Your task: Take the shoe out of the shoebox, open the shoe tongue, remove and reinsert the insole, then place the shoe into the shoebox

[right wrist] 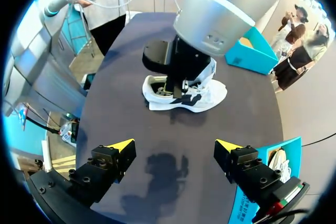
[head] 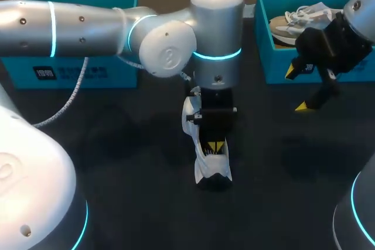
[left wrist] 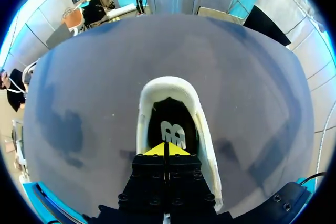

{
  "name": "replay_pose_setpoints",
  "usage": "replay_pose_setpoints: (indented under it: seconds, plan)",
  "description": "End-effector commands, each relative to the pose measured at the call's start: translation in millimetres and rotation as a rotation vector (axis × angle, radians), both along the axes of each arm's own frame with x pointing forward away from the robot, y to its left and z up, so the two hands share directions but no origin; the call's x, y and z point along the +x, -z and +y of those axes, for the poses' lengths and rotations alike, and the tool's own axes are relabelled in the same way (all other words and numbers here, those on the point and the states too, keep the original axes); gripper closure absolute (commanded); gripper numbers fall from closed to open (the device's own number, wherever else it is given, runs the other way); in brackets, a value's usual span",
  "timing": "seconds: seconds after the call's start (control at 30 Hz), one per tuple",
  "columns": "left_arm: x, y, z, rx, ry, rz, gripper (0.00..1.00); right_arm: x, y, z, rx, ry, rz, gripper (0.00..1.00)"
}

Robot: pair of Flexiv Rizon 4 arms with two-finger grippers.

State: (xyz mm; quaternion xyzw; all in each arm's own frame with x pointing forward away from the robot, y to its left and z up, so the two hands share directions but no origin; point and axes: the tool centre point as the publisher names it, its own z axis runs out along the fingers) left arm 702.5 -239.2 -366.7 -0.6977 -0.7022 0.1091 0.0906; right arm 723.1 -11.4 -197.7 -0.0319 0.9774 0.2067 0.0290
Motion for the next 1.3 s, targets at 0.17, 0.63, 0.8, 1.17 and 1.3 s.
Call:
replay_pose_setpoints:
  seconds: [0.17, 0.63, 0.8, 1.17, 1.3]
  plan:
    - [-21.0, 20, 6, 0.032, 0.019, -0.001, 1.0, 0.4, 0, 0, -0.003, 0.001, 0.001, 0.0]
    - [-34.4, 46, 8, 0.051, -0.015, -0.049, 1.0, 0.4, 0, 0, -0.003, 0.001, 0.001, 0.0]
    - [-27.0, 26, 10, 0.014, -0.029, -0.083, 1.0, 0.4, 0, 0, -0.003, 0.001, 0.001, 0.0]
    - [-8.0, 47, 1, 0.01, -0.052, -0.224, 1.0, 0.4, 0, 0, -0.003, 0.001, 0.001, 0.0]
    - [-10.0, 56, 1, 0.034, -0.04, -0.303, 1.0, 0.4, 0, 0, -0.003, 0.001, 0.001, 0.0]
